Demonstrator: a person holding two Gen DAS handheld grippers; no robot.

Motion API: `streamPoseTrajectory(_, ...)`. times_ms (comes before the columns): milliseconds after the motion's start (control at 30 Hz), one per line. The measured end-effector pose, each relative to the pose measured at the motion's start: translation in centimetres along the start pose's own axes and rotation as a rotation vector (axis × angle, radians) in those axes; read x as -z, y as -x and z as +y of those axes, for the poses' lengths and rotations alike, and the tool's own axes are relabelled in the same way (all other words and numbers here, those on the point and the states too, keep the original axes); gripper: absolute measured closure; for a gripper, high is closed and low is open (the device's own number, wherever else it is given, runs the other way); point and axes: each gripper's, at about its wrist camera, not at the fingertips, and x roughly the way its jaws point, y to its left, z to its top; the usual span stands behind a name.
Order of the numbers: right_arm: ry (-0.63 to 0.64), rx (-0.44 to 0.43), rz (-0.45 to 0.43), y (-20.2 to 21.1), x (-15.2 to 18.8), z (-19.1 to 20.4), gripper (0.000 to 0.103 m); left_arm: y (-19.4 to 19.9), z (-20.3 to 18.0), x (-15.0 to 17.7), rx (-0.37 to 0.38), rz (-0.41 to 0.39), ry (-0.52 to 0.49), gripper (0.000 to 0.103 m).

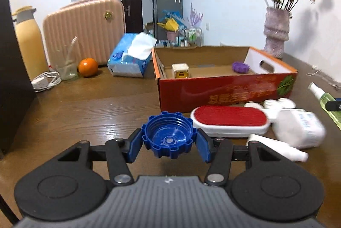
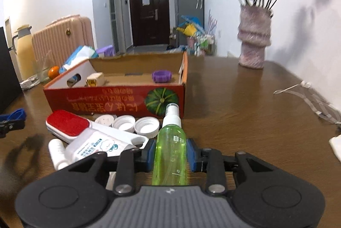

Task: Organize rigid objects
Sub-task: 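Grasp the blue cap with the left tool while the right tool grasps the green spray bottle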

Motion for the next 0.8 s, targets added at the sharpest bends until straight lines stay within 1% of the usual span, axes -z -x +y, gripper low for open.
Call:
streamPoseTrajectory(233,0.015,-0.003,-0.077,7.0,0.6,0.6,0.073,7.6,-1.2,1.5,-0.001,-0.077,0.041,0.049)
streamPoseTrajectory(400,0.013,-0.031,-0.121,11.7,2.2,1.9,0.073,13.2,-2.4,2.6,-0.002,-0.16,0.081,0.049)
streamPoseTrajectory(533,0.019,-0.056,-0.154,15.1,3.8,3.1,0.073,17.0,-3.7,4.0,-0.023,-0.217,0.094,0.049)
streamPoseTrajectory(700,0.036,-0.08,-0.199,18.5,5.2,4.7,0.073,20.2,-4.8,5.7,-0.017,-0.24,0.131,0.049)
streamPoseTrajectory(800,0.047,-0.103,-0.216,20.0,5.9,5.8,0.073,21.8,-5.6,6.5,-0.037,-0.269,0.12,0.049)
